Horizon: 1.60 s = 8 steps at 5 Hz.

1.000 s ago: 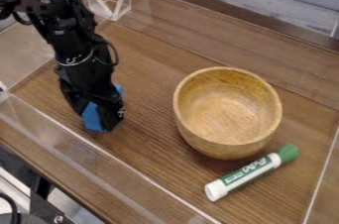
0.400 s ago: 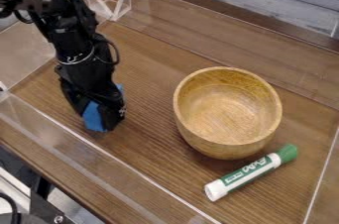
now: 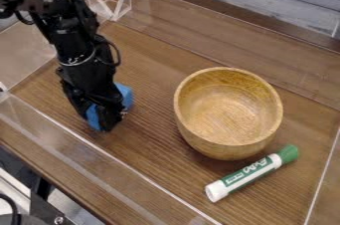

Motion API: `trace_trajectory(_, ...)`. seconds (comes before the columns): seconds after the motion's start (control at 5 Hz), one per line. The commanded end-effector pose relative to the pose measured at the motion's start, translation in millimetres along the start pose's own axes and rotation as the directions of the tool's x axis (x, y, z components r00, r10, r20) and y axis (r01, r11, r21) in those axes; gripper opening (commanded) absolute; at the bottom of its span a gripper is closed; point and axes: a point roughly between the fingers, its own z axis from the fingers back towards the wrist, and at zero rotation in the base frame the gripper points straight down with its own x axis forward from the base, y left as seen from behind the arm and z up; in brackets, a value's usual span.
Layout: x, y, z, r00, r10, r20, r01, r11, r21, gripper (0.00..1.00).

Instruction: Put the blue block in the brown bowl

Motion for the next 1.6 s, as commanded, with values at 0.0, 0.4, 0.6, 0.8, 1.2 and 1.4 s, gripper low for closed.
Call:
trace_trajectory(0.0,14.3,1.2,14.3,0.999,-0.014,0.035,0.013,1.0,0.023,0.0)
trace_trajectory(0.4,21.0,-6.1,32.9,1.0,-0.02,0.018,0.02,0.999,0.03,0.0)
trace_trajectory(0.6,28.3,-13.6,52.4,1.0,-0.022,0.015,0.021,0.999,0.038,0.0)
trace_trajectory(0.8,40.3,-29.5,74.9,0.999,-0.036,0.014,0.035,0.998,0.052,0.0)
trace_trajectory(1.2,59.9,-77.9,90.5,0.997,-0.067,0.031,0.065,0.997,0.043,0.0)
trace_trajectory(1.4,62.4,-100.4,94.0,0.995,-0.094,0.041,0.092,0.995,0.034,0.0)
